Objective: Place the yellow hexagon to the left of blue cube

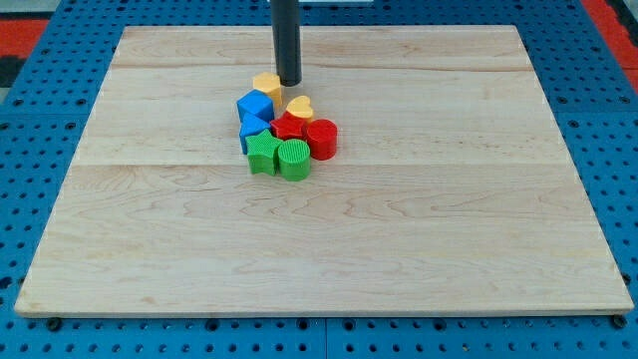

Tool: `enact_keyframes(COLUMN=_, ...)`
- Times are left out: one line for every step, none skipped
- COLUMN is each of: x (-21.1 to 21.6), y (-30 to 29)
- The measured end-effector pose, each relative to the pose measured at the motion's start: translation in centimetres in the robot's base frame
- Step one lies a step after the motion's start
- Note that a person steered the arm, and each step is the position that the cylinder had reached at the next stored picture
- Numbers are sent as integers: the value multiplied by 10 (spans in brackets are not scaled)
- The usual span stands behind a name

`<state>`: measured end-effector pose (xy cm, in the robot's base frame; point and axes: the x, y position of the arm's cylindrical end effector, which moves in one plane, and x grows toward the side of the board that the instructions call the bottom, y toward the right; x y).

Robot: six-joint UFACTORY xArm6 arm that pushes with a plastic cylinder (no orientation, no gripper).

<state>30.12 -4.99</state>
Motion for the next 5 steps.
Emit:
enact_keyframes(x=0, y=-12)
enact_keyframes(x=10, y=-15)
enact_keyframes(x=14, y=-32)
enact_keyframes(x=15, y=-61)
enact_keyframes(x=23, y=-70)
